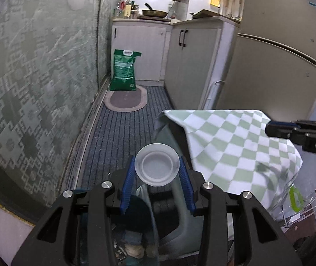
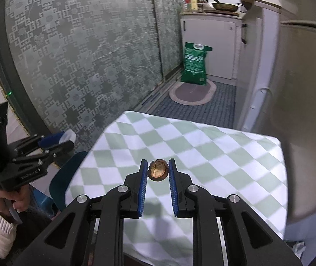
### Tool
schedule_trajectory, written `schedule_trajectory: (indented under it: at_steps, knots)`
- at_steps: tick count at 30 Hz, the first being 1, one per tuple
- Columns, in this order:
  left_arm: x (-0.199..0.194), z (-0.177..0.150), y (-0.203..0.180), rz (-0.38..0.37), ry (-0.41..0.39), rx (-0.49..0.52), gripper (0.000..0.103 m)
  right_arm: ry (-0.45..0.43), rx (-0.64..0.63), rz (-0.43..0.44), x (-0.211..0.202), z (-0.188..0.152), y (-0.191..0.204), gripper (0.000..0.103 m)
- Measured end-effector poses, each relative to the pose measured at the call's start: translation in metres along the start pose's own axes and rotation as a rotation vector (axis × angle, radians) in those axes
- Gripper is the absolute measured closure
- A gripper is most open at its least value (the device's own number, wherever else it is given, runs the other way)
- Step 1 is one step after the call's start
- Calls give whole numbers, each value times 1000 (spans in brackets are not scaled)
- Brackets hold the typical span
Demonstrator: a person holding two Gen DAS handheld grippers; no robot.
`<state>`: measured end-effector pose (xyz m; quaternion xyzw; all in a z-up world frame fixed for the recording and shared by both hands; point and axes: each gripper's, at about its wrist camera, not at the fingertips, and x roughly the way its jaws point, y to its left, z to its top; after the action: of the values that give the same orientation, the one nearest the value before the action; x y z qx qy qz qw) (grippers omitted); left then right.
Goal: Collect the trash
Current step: 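Carry and drop the clear cup into the bin with left gripper while right gripper carries the shell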
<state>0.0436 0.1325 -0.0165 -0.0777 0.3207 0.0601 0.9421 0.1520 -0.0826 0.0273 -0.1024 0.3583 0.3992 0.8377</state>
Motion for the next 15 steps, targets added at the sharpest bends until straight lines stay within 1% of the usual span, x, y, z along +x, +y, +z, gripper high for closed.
schedule_trajectory:
  at_steps: [4, 6, 9, 15]
  knots:
    - [0, -11, 22, 9, 41, -34, 61, -4, -23, 31, 7, 10, 22, 84]
    - [3, -18, 33, 30, 66, -45, 61, -7, -33, 48, 11, 15, 32, 84]
    - [9, -33, 47, 37, 116, -62, 61, -8, -52, 72, 18, 23, 49, 84]
    - [18, -59, 61, 54, 192, -51, 61, 19, -82, 93, 33, 24, 71, 84]
